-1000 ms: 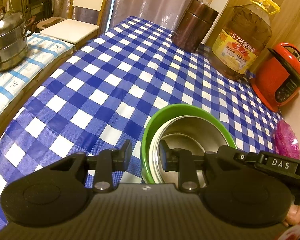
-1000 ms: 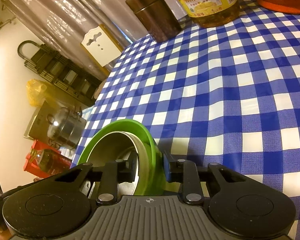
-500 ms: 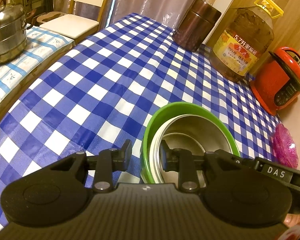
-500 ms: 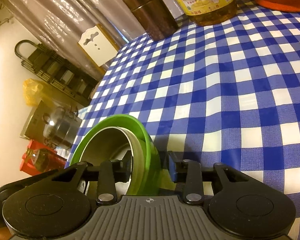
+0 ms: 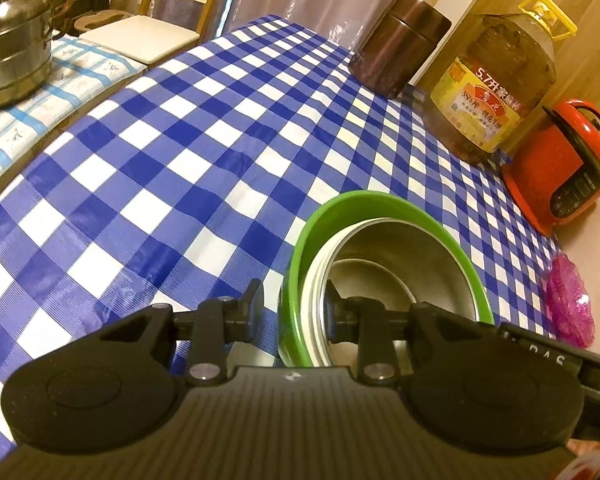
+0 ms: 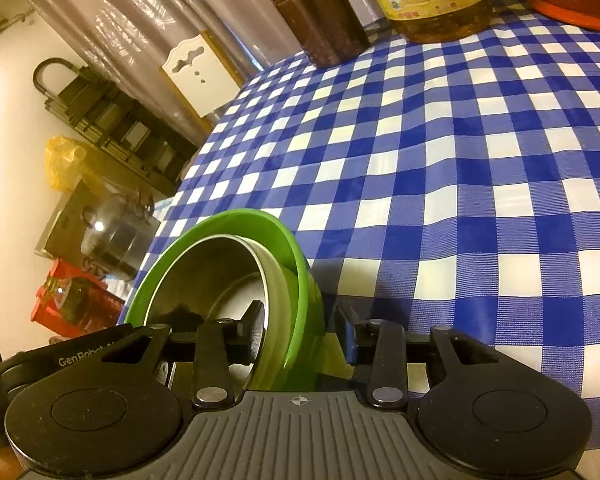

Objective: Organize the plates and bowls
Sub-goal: 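Lift the green bowl with nested bowls using both tools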

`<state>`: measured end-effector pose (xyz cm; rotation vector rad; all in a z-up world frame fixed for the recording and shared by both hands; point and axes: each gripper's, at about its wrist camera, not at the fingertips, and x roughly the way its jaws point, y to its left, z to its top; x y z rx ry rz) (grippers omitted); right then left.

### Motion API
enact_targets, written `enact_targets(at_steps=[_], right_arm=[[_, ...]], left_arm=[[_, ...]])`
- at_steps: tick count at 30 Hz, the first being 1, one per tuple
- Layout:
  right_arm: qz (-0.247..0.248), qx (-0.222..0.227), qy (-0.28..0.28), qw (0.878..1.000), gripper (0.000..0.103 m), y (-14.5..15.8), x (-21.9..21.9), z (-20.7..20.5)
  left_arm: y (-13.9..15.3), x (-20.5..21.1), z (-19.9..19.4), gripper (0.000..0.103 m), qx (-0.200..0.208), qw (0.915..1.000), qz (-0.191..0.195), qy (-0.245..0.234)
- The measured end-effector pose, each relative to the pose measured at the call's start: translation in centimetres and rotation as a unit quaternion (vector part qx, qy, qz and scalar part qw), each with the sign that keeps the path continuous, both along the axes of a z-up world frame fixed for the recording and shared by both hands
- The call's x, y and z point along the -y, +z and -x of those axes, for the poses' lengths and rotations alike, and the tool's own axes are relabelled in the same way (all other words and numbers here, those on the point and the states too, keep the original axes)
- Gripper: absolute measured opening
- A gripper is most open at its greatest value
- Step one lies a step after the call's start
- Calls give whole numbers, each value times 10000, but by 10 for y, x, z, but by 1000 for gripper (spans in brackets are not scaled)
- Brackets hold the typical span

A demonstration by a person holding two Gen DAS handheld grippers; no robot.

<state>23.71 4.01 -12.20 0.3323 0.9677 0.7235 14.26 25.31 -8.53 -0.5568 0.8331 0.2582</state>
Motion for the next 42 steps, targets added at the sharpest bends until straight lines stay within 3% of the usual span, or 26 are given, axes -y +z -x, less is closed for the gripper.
enact_targets(at_steps=[17, 24, 42], right_arm=[[51, 74, 171, 9998, 39, -5, -6, -1], [66, 127, 208, 9997, 39, -5, -7, 0], [97, 59, 190, 9998, 32, -3, -8, -2]], left_arm=[[-10, 2, 9, 30, 350, 9993, 25, 122], [-12, 2, 11, 25, 473, 9987, 98, 142], [-10, 7, 12, 21, 417, 9988, 87, 256]])
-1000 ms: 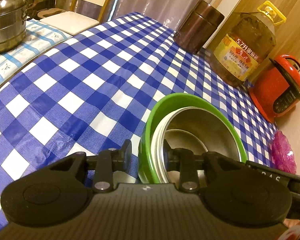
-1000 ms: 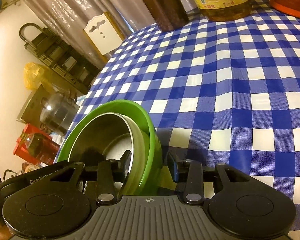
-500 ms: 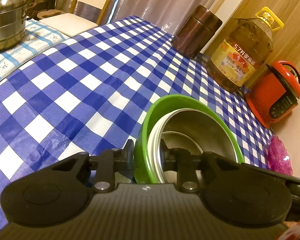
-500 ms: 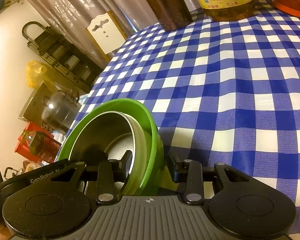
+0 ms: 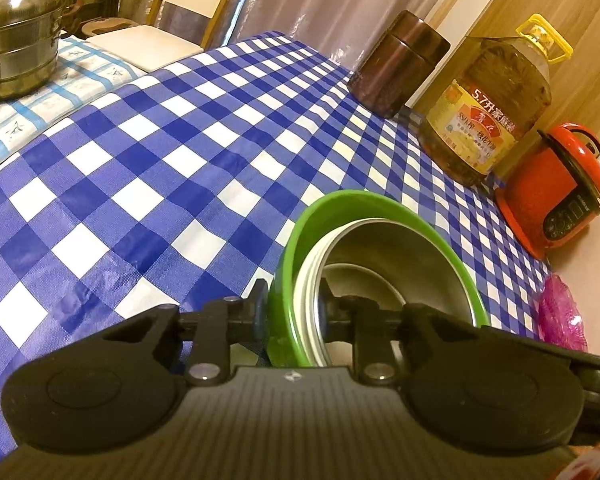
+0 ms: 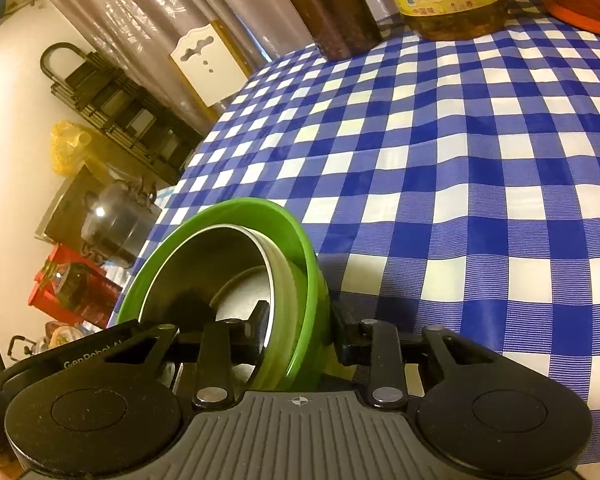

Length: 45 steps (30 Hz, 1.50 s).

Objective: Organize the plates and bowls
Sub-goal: 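Lift the green bowl with nested bowls using both tools, then carry the green bowl stack toward the pink plates by the rice cooker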

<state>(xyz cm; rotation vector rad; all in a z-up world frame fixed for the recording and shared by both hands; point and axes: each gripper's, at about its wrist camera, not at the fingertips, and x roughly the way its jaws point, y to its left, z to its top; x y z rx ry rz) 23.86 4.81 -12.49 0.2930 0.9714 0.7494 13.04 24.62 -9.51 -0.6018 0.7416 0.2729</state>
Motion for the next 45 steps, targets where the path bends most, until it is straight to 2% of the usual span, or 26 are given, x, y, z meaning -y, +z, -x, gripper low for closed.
enact_targets(at_steps=[13, 23, 36, 45], right_arm=[[-105, -81, -289, 9995, 31, 3, 21, -5], [-86, -24, -503, 9987, 30, 17, 47, -7], [-226, 169, -1023, 9944, 30, 59, 108, -17], [-257, 217, -1489, 9883, 30, 78, 164, -21]], left_arm=[[7, 17, -4, 21, -89, 9999, 20, -63], [20, 40, -16, 22, -99, 9996, 28, -251], [62, 91, -49, 22, 162, 9966, -55, -807], [82, 149, -78, 22, 196, 9900, -191, -1387]])
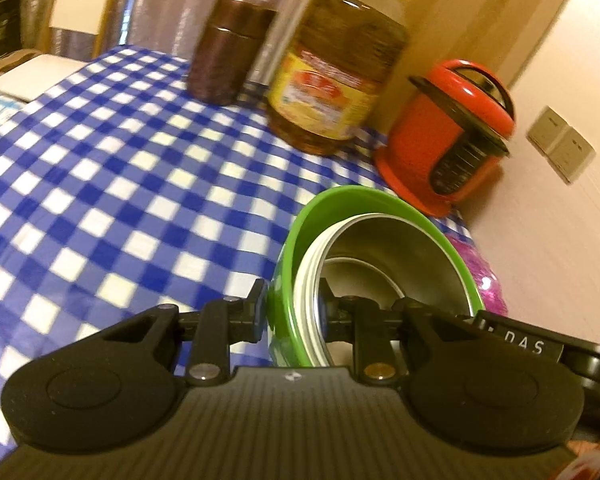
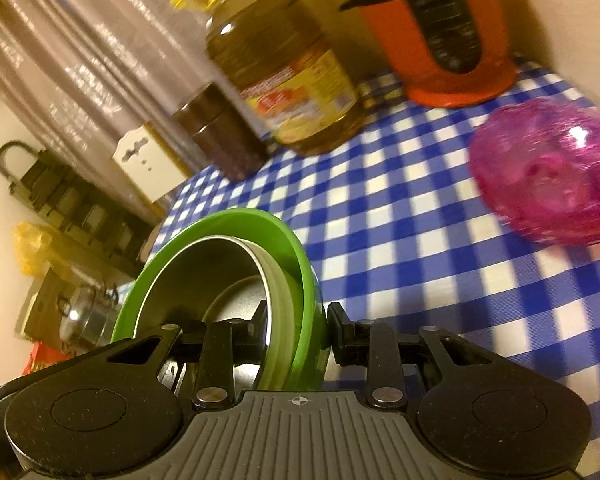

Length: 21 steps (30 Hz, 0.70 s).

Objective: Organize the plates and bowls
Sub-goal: 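Carry the green bowl stack toward the pink plates by the rice cooker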

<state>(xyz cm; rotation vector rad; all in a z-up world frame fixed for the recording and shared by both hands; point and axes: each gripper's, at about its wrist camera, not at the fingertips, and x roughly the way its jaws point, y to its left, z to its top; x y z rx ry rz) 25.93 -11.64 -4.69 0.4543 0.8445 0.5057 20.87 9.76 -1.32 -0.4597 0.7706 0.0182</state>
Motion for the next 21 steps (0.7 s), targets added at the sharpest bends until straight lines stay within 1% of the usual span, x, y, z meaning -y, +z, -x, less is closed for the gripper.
enact_targets(at_steps=[6, 11, 21], right_arm=[[-87, 32, -380, 9992, 30, 8, 41, -3], [-46, 53, -661, 9978, 30, 13, 70, -5], [21, 9, -1067, 9943, 30, 12, 111, -10]], left_arm=[[9, 39, -19, 22, 47, 9993, -60, -370], [11, 67, -34, 22, 64, 9981, -15, -618], [8, 108, -56, 21, 69, 9950, 51, -992]])
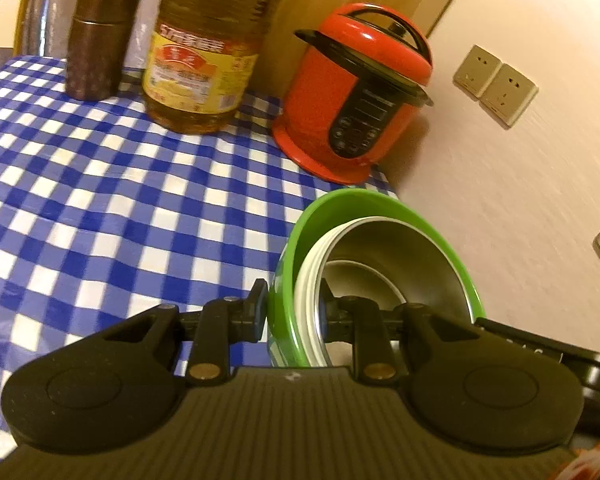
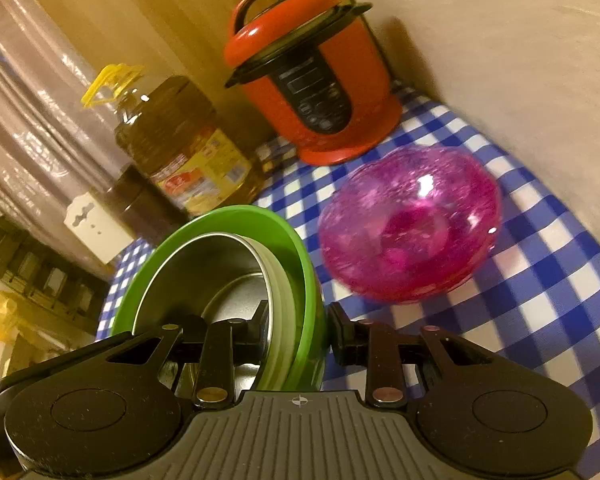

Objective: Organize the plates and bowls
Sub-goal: 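Carry the green bowl stack toward the pink plates by the rice cooker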

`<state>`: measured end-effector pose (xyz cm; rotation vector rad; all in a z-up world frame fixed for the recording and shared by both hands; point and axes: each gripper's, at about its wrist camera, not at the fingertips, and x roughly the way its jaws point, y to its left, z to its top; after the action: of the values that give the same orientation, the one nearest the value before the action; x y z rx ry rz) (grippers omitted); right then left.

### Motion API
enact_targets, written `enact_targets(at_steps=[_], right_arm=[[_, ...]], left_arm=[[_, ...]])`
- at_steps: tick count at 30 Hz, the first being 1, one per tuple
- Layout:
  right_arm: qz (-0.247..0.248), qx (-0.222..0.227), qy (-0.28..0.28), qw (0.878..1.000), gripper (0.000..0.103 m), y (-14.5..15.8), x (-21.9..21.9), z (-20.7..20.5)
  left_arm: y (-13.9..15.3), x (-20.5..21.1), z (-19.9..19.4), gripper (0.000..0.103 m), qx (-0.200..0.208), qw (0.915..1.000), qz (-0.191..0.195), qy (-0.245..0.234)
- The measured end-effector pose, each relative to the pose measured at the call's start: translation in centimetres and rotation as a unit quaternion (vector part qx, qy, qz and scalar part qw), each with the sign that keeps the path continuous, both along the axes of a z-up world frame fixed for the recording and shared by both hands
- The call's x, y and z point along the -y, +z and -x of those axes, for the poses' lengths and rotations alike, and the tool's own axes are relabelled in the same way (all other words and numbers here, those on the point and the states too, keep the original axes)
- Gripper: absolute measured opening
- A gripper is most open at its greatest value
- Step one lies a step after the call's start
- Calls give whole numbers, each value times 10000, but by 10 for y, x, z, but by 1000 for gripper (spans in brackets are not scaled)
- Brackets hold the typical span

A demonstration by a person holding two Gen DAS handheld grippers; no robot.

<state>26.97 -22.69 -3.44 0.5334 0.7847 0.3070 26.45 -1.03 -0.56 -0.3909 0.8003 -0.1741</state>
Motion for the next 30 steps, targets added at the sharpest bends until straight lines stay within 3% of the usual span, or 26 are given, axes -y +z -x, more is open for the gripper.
enact_targets(at_steps=[30], right_arm=[[143, -121, -796, 9967, 30, -8, 64, -43]], left_arm=[[-19, 72, -73, 21, 14, 9971, 107, -754]])
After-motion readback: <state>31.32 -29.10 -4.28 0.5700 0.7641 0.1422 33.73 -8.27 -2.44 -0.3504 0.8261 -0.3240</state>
